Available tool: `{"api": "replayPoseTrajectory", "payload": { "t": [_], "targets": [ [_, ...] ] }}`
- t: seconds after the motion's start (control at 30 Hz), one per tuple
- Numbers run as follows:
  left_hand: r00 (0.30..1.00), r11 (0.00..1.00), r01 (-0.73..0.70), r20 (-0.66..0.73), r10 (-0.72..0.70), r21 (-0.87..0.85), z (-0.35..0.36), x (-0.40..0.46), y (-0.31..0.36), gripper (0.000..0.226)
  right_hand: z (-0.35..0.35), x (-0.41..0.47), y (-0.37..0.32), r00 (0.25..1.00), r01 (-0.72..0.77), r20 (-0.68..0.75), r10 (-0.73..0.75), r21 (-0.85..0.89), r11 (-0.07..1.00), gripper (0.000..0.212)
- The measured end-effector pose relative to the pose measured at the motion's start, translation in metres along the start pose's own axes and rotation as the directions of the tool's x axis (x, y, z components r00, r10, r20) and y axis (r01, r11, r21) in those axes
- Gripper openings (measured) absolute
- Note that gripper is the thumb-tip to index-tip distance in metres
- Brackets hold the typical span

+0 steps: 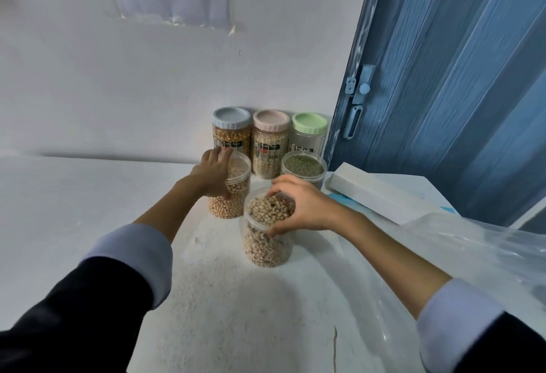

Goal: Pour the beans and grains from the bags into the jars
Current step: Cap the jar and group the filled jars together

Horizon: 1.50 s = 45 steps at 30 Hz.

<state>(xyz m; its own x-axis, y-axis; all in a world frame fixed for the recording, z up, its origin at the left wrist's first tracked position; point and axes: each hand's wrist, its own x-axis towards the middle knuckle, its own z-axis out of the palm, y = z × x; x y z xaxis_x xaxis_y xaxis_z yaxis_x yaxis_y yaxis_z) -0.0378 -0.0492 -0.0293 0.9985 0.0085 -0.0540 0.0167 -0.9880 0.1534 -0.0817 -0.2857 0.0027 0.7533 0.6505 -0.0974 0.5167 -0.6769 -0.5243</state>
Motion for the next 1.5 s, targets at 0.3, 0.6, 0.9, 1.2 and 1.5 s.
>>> {"api": "replayPoseTrajectory", "payload": {
  "t": [0.3,0.6,0.9,1.2,1.5],
  "targets": [
    [0.995,0.993,0.097,-0.028,-0.096,0.06,0.003,0.004,-0.001,0.112,0.015,0.061,-0.004,0.973,0.013,-0.216,-0.085,-0.316,0.949,0.11],
    [0.991,0.988,0.118,-0.08,-0.11,0.104,0.005,0.006,-0.002,0.102,0.026,0.078,0.007,0.922,-0.297,-0.34,0.185,-0.313,0.902,0.075],
    [0.987,0.982,0.162,-0.033,-0.159,0.098,0.002,0.013,0.014,0.101,0.024,0.088,0.014,0.91,-0.332,-0.354,0.218,-0.304,0.893,0.054],
    [0.981,0.98,0.192,-0.046,-0.19,0.056,0.002,0.017,0.02,0.094,0.022,0.089,0.021,0.924,-0.31,-0.321,0.209,-0.308,0.899,0.05],
    [0.984,0.986,0.165,-0.071,-0.163,0.033,0.007,0.015,0.013,0.098,-0.021,0.082,0.047,0.548,-0.085,-0.76,0.349,0.364,0.927,0.04]
  ]
}}
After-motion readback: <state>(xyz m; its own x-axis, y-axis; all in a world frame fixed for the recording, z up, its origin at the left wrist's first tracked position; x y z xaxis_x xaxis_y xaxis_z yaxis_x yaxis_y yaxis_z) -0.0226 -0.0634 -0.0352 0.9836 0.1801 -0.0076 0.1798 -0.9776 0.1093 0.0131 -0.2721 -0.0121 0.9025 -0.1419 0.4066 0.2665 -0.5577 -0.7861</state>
